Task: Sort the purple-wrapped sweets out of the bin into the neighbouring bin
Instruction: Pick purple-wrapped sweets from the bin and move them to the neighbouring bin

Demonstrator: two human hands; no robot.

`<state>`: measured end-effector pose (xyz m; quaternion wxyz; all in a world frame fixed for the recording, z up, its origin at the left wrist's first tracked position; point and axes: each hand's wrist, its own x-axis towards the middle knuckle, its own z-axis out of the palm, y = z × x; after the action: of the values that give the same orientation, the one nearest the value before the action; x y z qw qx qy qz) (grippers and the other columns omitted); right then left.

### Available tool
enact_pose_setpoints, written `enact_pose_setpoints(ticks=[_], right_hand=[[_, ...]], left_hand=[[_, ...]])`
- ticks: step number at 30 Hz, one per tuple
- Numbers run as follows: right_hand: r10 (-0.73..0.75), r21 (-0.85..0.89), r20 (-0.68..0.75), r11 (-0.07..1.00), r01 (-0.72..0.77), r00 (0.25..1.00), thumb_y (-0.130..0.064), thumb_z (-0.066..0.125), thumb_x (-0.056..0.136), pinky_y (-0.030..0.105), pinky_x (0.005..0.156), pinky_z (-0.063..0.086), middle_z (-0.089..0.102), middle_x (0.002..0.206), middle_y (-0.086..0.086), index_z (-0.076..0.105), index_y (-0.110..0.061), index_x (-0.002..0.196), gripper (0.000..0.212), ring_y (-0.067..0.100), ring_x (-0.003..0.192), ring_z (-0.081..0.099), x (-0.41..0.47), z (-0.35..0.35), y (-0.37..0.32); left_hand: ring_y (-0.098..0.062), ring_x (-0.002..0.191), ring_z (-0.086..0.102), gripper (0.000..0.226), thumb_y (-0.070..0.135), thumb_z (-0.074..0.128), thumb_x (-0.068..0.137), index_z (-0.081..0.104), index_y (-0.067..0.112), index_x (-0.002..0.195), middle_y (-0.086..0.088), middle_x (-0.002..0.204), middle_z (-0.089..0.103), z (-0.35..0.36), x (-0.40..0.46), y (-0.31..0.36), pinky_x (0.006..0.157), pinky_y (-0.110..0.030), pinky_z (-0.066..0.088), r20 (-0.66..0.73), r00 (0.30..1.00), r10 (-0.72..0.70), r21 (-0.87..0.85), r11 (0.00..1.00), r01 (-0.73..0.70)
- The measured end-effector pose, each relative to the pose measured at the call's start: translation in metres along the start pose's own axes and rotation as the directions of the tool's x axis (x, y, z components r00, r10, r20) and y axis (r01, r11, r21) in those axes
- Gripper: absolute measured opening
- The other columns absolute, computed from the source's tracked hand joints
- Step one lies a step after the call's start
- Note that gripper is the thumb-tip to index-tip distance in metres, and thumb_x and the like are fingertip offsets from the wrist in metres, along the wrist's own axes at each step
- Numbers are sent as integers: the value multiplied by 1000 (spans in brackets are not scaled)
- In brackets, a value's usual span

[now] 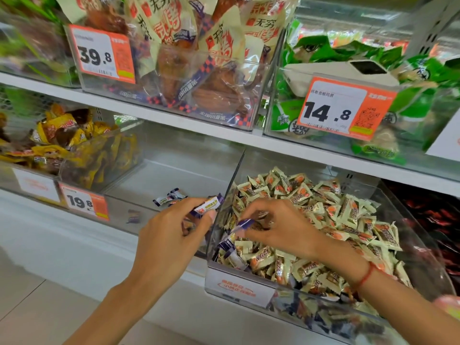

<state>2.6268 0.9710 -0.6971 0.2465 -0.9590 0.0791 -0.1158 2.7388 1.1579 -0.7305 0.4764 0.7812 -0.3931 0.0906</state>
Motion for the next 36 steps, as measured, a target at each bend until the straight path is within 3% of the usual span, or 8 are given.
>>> enact_pose_setpoints(ticks=[3,7,11,15,19,27,33,36], right_hand=[[-1,-329,180,942,62,984,-43,69,83,31,96,40,61,118,-3,65,-25,100,25,12,113,50,12,18,-4],[-76,-526,231,829,190,970,-36,63,86,28,88,31,58,103,4,58,-16,96,23,13,96,41,24,29,-6],[-53,-426,187,896,129,981,-41,66,85,25,91,31,52,101,-8,60,-24,91,19,8,105,44,15,12,2],[142,134,-85,982,-130,986,-50,70,69,11,84,38,58,104,-14,63,-31,83,24,-3,100,52,-6,-7,7],[121,338,-301,941,-13,946,-47,71,72,17,74,43,67,93,-11,67,-28,82,22,4,83,59,-2,-9,-13],[-29,-318,-117,948,-10,993,-39,64,87,29,93,27,65,112,-6,66,-26,109,25,17,115,49,82,21,-42],[-103,-183,-177,981,70,979,-27,65,90,27,94,40,64,115,-10,66,-28,108,18,8,111,50,48,-3,-34],[-179,-143,33,973,182,983,-25,68,88,17,89,43,66,96,-19,70,-30,98,12,-2,94,55,10,-10,-23]], left_hand=[[11,77,56,17,40,60,85,63,42,101,29,67,56,0,1,-1,51,-12,34,-4,1000,-10,4,1000,10],[5,80,56,19,38,61,85,65,40,103,26,68,57,-1,1,-5,51,-15,39,2,1000,-21,28,999,21],[0,67,59,17,40,59,87,65,40,103,20,72,62,-4,5,-11,52,-15,42,32,998,-50,30,998,49],[-4,64,60,16,37,52,93,63,40,105,16,80,65,-7,13,-20,60,-29,48,52,994,-93,18,996,92],[-8,77,59,25,37,47,95,63,32,114,15,95,59,-11,26,-26,64,-32,49,-21,1000,-22,54,998,23],[-21,85,65,26,36,52,95,61,30,118,6,100,69,-1,34,-34,62,-34,49,-46,999,-29,284,958,41],[-17,100,62,31,27,53,95,58,31,125,7,117,64,4,25,-29,72,-32,49,60,998,33,256,966,-47],[2,95,57,27,29,53,94,60,35,120,20,115,61,-2,14,-13,71,-8,42,72,982,176,158,970,-186]])
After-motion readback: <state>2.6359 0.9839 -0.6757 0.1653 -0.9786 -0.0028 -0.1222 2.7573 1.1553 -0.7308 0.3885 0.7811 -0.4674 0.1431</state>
